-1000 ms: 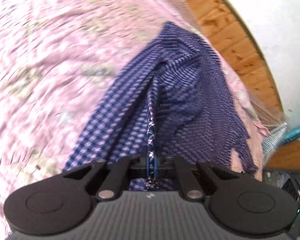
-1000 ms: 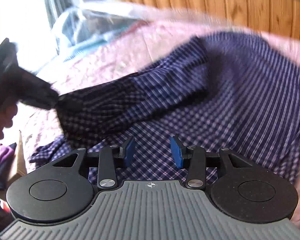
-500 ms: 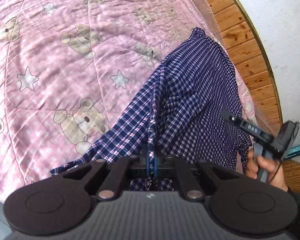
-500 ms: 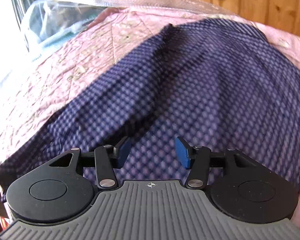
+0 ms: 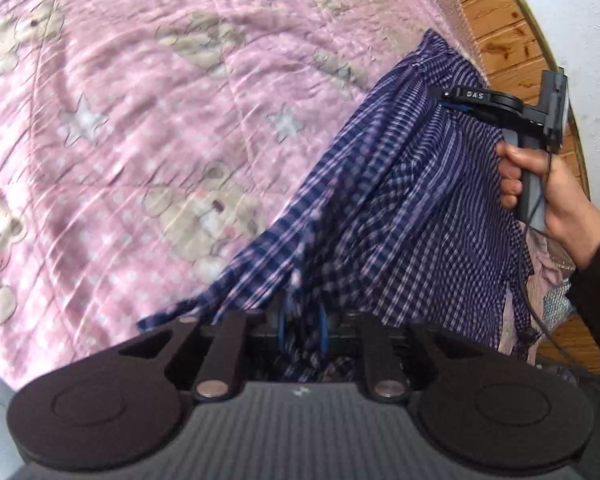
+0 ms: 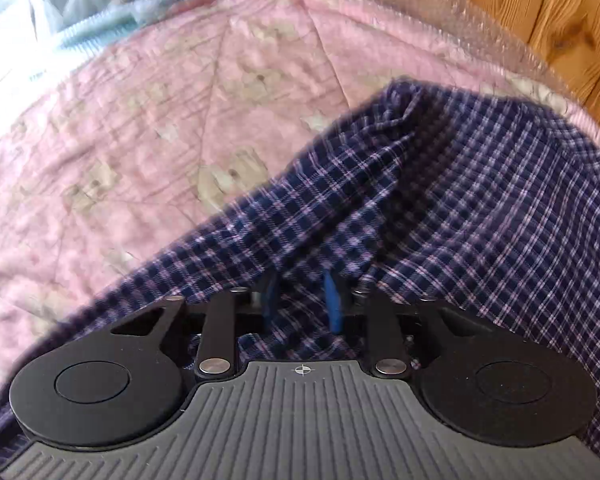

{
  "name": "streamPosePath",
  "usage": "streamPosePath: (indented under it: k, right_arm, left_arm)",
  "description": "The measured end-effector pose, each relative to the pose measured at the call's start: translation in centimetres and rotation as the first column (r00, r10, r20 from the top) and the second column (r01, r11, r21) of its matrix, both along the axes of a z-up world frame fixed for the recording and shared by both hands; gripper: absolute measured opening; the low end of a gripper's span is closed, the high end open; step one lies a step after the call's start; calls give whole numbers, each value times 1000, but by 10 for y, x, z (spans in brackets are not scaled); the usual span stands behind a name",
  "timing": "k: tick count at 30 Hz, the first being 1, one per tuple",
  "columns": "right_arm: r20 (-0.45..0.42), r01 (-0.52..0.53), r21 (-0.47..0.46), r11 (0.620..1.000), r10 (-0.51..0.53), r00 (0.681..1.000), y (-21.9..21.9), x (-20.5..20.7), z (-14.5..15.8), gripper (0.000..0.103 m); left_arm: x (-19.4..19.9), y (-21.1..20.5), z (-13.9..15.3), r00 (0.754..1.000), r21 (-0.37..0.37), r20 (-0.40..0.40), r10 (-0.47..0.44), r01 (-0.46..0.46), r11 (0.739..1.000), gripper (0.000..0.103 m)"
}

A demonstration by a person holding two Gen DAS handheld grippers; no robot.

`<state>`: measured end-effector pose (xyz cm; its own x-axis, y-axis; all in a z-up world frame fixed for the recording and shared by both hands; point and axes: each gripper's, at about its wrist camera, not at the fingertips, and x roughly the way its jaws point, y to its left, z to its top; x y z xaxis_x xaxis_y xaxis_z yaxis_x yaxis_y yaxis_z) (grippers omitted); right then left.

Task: Fold clothes

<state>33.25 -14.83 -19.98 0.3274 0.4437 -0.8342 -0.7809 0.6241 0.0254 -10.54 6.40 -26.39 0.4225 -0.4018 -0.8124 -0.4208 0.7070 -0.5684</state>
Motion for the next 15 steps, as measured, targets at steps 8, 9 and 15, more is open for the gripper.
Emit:
streamPosePath:
  k: [8,9,15]
  right_arm:
    - [-31,40,220,975,-34,999,-38,-52,60,33]
    - [-30,39,218,975,-34,999,-42,-62,58,34]
    - [-65,80,115,990,-73,995,-57,-82,-5,33]
  left_arm:
    - [-21,9,55,993,196,76,-93,77,978,15]
    - [-19,8,64,988,219,103,-114,89,972,15]
    - [27,-13,40,966,215,91,-241,218,952,15]
